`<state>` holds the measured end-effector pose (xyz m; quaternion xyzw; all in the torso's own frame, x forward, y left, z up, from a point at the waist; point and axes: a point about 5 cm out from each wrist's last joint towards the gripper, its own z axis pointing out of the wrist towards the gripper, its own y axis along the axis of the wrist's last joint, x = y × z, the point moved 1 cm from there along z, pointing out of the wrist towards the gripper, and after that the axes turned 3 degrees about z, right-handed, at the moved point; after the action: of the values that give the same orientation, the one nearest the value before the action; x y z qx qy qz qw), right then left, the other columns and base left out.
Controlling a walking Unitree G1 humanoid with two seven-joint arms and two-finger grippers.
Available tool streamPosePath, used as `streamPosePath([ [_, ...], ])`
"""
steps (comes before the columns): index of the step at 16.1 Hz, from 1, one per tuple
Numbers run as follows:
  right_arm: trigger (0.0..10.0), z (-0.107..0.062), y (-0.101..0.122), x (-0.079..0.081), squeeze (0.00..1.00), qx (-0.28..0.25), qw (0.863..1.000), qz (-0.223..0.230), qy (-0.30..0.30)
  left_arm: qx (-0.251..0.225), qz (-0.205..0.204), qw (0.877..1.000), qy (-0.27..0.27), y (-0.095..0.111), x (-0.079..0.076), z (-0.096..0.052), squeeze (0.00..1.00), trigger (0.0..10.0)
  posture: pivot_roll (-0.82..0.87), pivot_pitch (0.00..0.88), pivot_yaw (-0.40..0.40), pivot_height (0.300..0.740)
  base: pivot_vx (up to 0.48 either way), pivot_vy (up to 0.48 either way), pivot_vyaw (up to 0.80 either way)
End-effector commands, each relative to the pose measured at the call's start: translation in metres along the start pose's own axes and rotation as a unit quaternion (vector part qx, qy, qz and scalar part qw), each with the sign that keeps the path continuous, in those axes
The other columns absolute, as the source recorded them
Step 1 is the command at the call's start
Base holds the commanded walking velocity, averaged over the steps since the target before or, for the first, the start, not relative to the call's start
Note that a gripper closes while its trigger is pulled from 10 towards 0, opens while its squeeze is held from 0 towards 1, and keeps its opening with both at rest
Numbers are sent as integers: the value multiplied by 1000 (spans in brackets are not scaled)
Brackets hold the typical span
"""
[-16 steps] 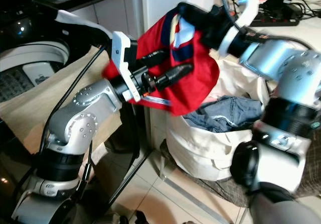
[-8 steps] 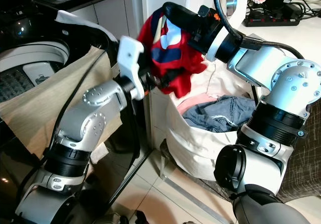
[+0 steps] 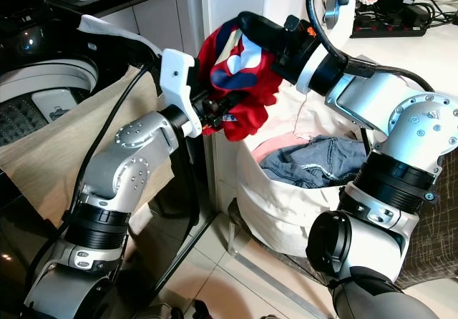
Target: Clothes washing
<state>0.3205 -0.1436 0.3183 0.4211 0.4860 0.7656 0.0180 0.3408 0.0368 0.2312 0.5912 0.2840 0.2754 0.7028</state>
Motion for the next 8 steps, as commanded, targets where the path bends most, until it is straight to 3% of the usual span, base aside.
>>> streamPosePath([
  [1, 0, 0, 0, 4, 0, 0, 1000, -6, 4, -14, -3, 1000, 7, 7, 4, 2, 0, 0, -63, 0, 52, 740, 0, 0, 0],
  [6, 0, 1, -4, -6, 0, 5, 1000, -9, -30, -19, -11, 999, 33, 9, 11, 2, 0, 0, -62, 0, 53, 740, 0, 0, 0],
  [8, 0, 2, -4, -3, 0, 6, 1000, -14, -20, -26, -12, 998, 48, 12, 17, 2, 0, 0, -61, 0, 56, 740, 0, 0, 0],
])
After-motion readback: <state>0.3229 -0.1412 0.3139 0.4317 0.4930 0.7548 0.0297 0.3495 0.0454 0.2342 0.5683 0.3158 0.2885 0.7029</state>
